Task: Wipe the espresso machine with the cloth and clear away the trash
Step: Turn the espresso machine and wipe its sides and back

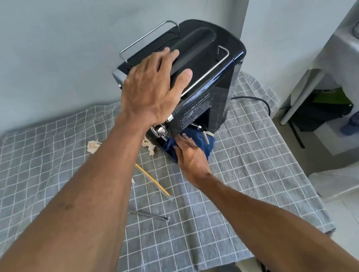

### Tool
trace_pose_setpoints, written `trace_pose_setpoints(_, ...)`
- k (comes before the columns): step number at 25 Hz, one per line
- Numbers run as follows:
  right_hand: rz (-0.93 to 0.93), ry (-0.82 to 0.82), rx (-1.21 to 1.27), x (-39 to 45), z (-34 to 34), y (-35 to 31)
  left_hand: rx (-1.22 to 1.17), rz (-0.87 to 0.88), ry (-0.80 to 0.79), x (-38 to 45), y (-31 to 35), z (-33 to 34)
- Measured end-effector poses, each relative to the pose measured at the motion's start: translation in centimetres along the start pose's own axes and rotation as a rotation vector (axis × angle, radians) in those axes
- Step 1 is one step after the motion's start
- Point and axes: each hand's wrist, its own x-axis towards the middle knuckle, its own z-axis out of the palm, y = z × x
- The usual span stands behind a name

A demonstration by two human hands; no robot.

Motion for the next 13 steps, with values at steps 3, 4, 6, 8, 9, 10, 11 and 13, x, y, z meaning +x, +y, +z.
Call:
trace_pose_setpoints(3,-0.067,-0.037,0.03,0.3,0.6,-1.7,0.005,0.0,0.006,-0.2,0.1,-0.1)
trace_pose_setpoints(4,-0.098,-0.096,0.022,-0.1,0.7,-1.3,0.006,0.001,0.007,-0.2,0.2,-0.1)
trace_pose_setpoints(6,-0.051,-0.113,-0.024,-0.4,0.0,-0.1,0.012,0.004,0.004,-0.2,0.2,-0.3)
trace_pose_setpoints(8,0.019,0.012,-0.059,1.0,-0.6,0.3,0.016,0.001,0.014,-0.2,0.2,-0.2)
trace_pose_setpoints(9,0.063,0.032,-0.057,2.0,-0.6,-0.3,0.017,0.0,0.02,-0.3,0.2,-0.1)
trace_pose_setpoints(10,0.075,-0.017,-0.067,2.8,-0.4,-1.3,0.017,0.0,0.024,-0.3,0.1,-0.1)
trace_pose_setpoints(11,0.023,-0.109,-0.087,3.2,0.0,-2.1,0.017,-0.001,0.026,-0.3,0.1,0.0)
trace_pose_setpoints(13,-0.187,-0.268,-0.151,2.3,1.4,-2.4,0.026,0.0,0.024,-0.2,0.1,0.0)
